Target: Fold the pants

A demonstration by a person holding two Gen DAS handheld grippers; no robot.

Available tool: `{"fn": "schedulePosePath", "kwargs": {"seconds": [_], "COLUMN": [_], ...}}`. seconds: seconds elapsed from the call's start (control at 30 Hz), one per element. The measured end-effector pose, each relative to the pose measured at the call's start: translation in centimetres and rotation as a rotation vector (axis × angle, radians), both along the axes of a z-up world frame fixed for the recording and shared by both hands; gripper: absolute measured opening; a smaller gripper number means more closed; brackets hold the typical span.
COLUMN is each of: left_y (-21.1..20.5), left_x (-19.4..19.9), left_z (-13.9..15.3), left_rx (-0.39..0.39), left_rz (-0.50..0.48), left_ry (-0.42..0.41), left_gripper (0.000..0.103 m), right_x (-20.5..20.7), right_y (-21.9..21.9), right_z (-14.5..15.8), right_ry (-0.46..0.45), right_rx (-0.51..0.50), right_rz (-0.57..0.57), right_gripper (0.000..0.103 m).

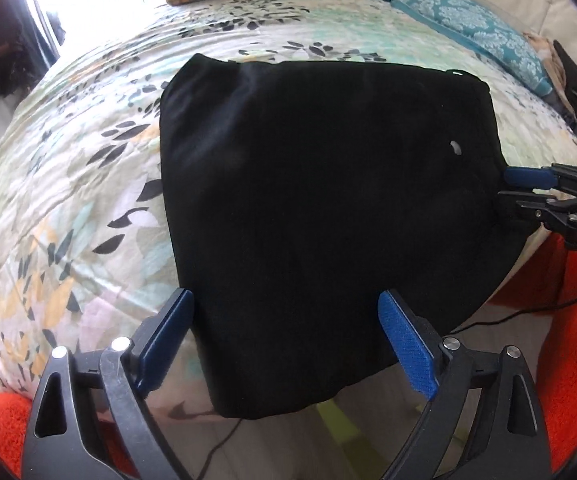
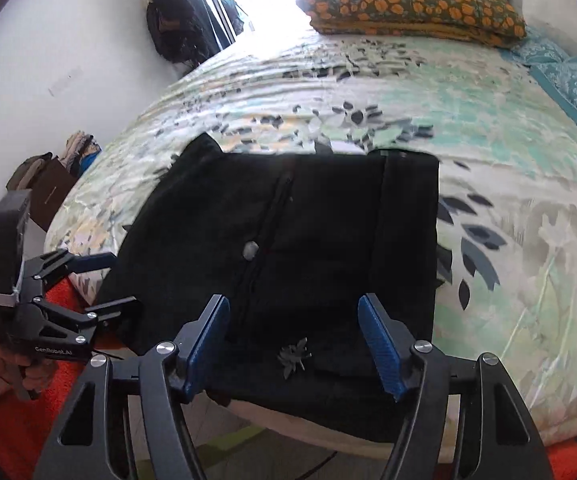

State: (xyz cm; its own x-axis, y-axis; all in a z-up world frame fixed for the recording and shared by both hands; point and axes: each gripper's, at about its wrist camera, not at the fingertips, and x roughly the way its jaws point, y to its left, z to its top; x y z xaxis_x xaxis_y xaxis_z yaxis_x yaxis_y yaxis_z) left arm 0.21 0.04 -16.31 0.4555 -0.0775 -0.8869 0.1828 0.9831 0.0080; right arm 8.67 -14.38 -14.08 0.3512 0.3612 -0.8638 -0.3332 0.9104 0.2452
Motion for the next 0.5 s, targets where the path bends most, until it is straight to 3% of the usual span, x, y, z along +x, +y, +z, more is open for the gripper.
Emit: {"fn": "schedulePosePath", "kwargs": {"seconds": [0.1,0.2,0.3,0.43,0.5], "left_y": [1.9,4.4,5.6,5.9,6.8], "left_x": [0.2,3.3,8.7,16.1,18.6], "left_z": [1.6,3.7,4.1,0.9,-0.7], "left_rx": [-0.083,-0.149,-0.046,0.102,0.124], "left_rz": [0.048,0.131,0.162,0.176,0.226], "left_ry": [-0.003,-0.050,-0.069,-0.002,0.007], "left_gripper": [0.094,0.094,0.094,0.095,0.100], "right_x": [-0.6,-0.6,-0.6,-0.6,-0.6], "right_y": [-0.6,-1.0,-0.8,-0.5,-0.7], "right_z": [0.3,0.3,0.3,0.2,0.2], "right_ry": [-0.021,-0.026,-0.031,-0.032,-0.033], "right_rx": [-0.008,0.009,0.001,-0.007,0.001], "right_rz": [-0.016,-0.017,-0.010,-0.006,-0.005], "right_gripper": [0.066,0.066,0.069,0.071,0.071]}}
